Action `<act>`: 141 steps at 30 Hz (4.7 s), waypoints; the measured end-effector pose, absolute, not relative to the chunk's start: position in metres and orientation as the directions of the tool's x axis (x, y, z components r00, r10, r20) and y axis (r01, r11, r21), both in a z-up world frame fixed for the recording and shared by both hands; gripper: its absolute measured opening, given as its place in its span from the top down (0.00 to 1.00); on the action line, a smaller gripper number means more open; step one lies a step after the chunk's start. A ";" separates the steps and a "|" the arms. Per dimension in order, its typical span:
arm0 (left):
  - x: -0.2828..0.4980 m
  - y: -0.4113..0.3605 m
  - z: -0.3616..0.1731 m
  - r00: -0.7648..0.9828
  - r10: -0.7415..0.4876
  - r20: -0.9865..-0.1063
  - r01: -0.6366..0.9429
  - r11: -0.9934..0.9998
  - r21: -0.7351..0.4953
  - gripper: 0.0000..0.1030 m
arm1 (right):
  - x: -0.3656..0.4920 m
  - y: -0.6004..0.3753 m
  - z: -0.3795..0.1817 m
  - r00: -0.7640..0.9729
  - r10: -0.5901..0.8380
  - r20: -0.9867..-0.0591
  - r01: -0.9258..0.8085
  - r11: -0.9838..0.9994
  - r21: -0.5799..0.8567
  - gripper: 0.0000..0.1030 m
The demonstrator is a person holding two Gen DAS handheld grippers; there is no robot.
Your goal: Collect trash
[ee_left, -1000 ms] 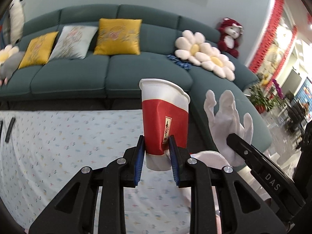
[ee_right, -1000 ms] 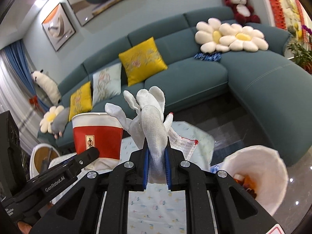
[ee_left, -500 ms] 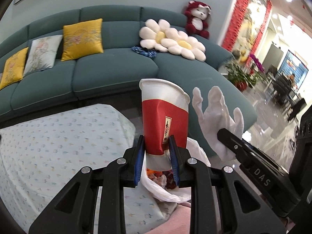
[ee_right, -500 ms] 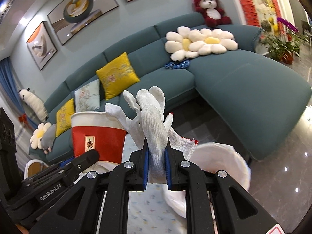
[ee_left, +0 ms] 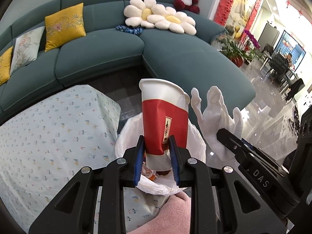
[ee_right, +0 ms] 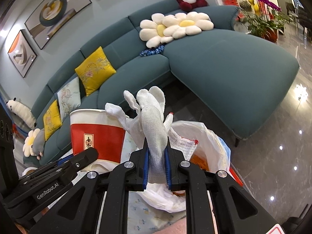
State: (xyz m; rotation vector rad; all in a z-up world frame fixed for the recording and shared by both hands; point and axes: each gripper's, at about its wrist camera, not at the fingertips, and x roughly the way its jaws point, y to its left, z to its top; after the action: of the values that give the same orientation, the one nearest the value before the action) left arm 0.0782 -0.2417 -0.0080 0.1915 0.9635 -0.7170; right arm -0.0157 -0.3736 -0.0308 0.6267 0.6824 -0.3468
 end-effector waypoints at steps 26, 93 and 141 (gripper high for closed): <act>0.081 -0.262 -0.050 0.292 -0.447 -0.846 0.632 0.754 -0.180 0.66 | -0.011 -0.389 -0.083 0.674 -0.062 -0.736 0.532 0.732 0.426 0.85; 0.062 -0.149 -0.055 0.544 -0.245 -0.803 0.446 0.894 0.030 0.14 | -0.026 -0.290 -0.079 0.531 -0.257 -0.807 0.470 0.882 0.029 0.07; 0.052 -0.161 -0.066 0.528 -0.217 -0.821 0.464 0.883 0.066 0.14 | -0.028 -0.292 -0.094 0.502 -0.246 -0.829 0.472 0.881 0.024 0.07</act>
State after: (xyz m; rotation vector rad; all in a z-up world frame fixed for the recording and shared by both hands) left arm 0.0523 -0.1607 -0.0658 0.2924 0.9307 -0.4135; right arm -0.0284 -0.2917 -0.0943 0.2623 0.9522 -0.4397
